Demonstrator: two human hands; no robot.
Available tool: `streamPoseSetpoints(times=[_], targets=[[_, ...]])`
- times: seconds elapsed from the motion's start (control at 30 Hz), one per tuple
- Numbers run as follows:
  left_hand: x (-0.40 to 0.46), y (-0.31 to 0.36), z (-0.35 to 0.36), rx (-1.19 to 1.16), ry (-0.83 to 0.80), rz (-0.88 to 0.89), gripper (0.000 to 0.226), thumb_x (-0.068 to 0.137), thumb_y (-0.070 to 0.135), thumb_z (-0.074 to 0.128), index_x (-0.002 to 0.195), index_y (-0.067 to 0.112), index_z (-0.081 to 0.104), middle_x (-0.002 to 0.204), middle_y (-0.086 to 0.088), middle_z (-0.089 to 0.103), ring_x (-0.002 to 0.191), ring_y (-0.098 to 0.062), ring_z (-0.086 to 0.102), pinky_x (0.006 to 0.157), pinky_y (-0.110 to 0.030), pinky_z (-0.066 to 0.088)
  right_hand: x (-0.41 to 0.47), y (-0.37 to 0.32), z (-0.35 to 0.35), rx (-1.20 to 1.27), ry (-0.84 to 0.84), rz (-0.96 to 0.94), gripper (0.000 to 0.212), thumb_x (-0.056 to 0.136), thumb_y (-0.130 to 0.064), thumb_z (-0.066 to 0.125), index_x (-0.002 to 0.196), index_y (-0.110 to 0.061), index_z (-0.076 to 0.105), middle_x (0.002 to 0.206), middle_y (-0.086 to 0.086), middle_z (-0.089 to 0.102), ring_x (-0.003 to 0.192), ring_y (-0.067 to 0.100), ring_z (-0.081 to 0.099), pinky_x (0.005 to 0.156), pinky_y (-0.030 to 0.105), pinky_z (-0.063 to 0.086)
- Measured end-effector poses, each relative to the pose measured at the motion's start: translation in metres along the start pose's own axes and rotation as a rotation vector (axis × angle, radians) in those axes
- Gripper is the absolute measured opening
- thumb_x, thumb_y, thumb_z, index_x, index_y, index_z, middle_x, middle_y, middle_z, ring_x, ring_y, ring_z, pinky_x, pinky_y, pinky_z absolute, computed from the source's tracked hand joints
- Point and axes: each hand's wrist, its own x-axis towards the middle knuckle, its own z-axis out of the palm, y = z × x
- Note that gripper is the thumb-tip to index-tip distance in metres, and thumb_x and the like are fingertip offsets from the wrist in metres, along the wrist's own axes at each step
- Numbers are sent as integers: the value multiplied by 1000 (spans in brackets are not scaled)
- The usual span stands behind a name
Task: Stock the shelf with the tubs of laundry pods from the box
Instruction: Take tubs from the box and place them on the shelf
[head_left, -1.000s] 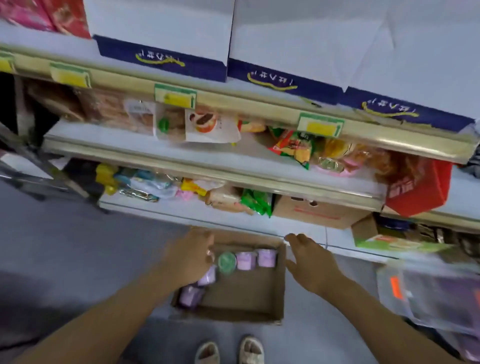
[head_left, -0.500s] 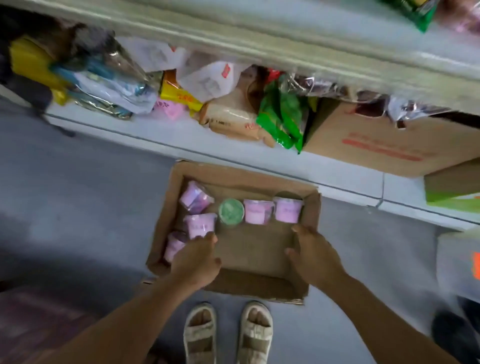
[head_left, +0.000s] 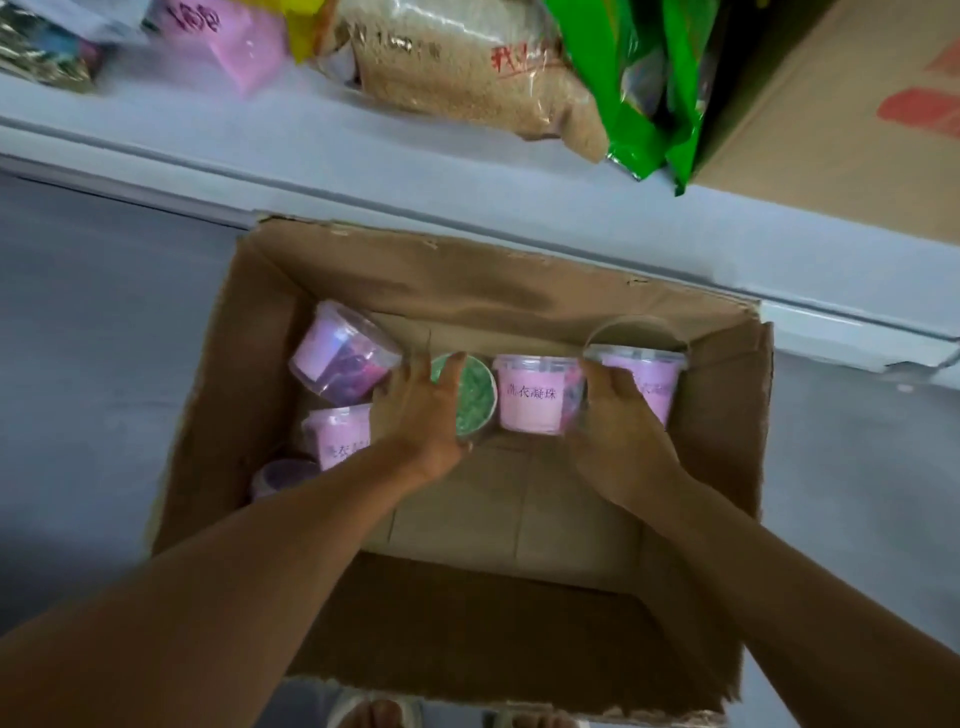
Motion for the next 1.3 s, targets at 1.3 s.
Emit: streamPoseSetpoints(times=[1.3], targets=[[-80, 4, -76, -1357, -308, -414, 60, 76, 58, 65, 121, 20, 50, 117, -4, 60, 106, -23, 60, 83, -39, 52, -50, -58, -62, 275, 128, -263, 21, 64, 1, 68, 73, -17, 62, 83, -10, 59, 71, 9, 54, 58, 34, 50]])
